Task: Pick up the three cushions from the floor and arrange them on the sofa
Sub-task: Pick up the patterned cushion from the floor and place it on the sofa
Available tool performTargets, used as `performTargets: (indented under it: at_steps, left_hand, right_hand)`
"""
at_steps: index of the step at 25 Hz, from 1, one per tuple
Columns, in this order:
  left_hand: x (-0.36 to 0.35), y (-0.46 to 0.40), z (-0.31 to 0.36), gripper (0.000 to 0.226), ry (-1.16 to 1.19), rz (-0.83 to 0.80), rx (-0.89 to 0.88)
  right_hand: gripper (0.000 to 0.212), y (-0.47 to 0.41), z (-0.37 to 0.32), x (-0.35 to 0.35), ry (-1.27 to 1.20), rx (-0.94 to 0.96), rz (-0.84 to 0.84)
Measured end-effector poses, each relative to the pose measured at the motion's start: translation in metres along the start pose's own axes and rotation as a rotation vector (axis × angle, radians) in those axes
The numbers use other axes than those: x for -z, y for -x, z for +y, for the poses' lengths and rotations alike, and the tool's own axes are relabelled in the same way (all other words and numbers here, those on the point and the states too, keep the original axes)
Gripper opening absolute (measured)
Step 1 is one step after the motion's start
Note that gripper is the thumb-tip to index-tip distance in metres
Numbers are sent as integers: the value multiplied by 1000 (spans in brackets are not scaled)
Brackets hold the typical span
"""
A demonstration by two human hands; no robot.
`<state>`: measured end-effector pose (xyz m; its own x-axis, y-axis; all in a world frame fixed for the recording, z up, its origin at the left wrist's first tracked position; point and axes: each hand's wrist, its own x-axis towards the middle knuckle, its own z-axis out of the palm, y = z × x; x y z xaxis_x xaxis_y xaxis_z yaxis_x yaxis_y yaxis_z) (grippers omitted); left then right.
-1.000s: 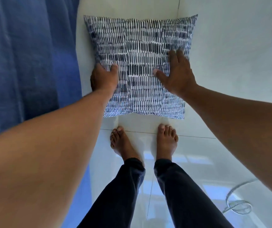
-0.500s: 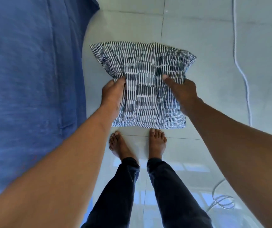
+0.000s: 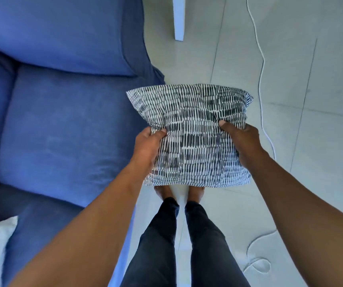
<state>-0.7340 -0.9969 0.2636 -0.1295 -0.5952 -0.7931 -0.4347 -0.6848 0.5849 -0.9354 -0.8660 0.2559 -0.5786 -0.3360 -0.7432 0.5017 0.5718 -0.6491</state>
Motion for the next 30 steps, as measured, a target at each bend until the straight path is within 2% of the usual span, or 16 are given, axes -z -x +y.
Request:
performTargets:
  at_steps: [2,7,10,15,20,25,28,30]
  left_hand:
    - [25,28,16,7,-9,15,-56]
    - [91,78,41,10,103,148,-162]
    - [127,90,39,6,194,200,-115]
    - [220,77,37,13,375,342,-86]
    - [314,63,45,37,495,391,-83]
    - [406,49,43,32,559,446,18]
    - [429,42,32,36,606,494,52]
    - [439,32,28,38,657,559,65]
  right_hand:
    - [18,32,-29,-8,17,39,-57]
    - [14,88,-78,-53,83,119,-185]
    - [13,99,-92,-91,186,130,-239]
    - [15,112,-122,-205,333,186,-373]
    - [12,119,-144,-323,495,207,-481]
    - [23,139,-157,-444,641,301,-646]
    - [30,143,-154,-491,725,339,-689]
    - [27,138,-150,-524,759,347,-712]
